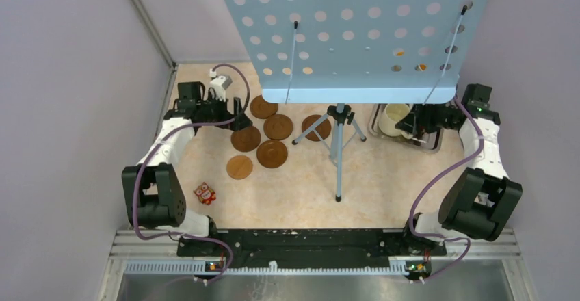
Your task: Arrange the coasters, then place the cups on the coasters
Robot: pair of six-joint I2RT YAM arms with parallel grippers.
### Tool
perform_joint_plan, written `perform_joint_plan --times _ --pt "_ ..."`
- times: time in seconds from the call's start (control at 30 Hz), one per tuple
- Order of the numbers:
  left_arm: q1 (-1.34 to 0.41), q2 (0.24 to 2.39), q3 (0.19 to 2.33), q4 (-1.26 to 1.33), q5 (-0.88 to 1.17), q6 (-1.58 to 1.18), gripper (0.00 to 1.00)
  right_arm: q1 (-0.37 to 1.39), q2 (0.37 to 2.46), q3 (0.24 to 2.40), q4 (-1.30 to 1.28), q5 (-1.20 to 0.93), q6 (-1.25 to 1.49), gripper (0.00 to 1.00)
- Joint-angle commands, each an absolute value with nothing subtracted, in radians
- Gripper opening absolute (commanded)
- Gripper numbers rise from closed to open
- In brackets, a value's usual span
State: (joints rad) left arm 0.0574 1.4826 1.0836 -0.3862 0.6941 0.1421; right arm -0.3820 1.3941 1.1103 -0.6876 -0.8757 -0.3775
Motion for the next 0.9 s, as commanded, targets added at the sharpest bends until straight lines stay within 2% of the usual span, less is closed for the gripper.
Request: perform_joint_plan --times 0.0,0.17,0.27,0.37,0.5,0.67,0.8,0.87 --pt "0.03 1.415 1.048 -0.357 0.85 0.158 0.99 -0.37 1.385 1.119 -0.822 -0.978 -0.521 0.87" --pt "-0.038 1.413 0.987 -0.406 1.123 0.19 0.99 -0.326 1.387 1.083 -0.929 -1.026 -0.614 0.81" --pt "-0.115 1.41 0.942 -0.372 1.128 0.158 0.99 -0.287 1.386 1.047 -0.956 -1.042 -0.638 0.75" --pt "-0.172 1.385 0.861 -0.228 1.093 0.04 0.97 -0.239 1.393 0.989 -0.909 -1.042 -0.612 0.65" --pt "-0.231 1.373 0.774 -0.051 1.081 -0.103 0.88 -0.18 1.434 0.972 -0.863 -1.054 -0.566 0.51" --pt "-0.311 1.442 0.775 0.05 1.035 -0.164 0.73 -0.108 1.473 0.963 -0.791 -1.047 -0.502 0.35" --pt "-0.335 1.51 0.784 0.144 1.014 -0.231 0.59 -0.077 1.481 0.925 -0.648 -1.008 -0.392 0.14" --pt "-0.346 1.536 0.793 0.178 0.998 -0.254 0.53 -0.065 1.478 0.91 -0.582 -0.981 -0.337 0.08"
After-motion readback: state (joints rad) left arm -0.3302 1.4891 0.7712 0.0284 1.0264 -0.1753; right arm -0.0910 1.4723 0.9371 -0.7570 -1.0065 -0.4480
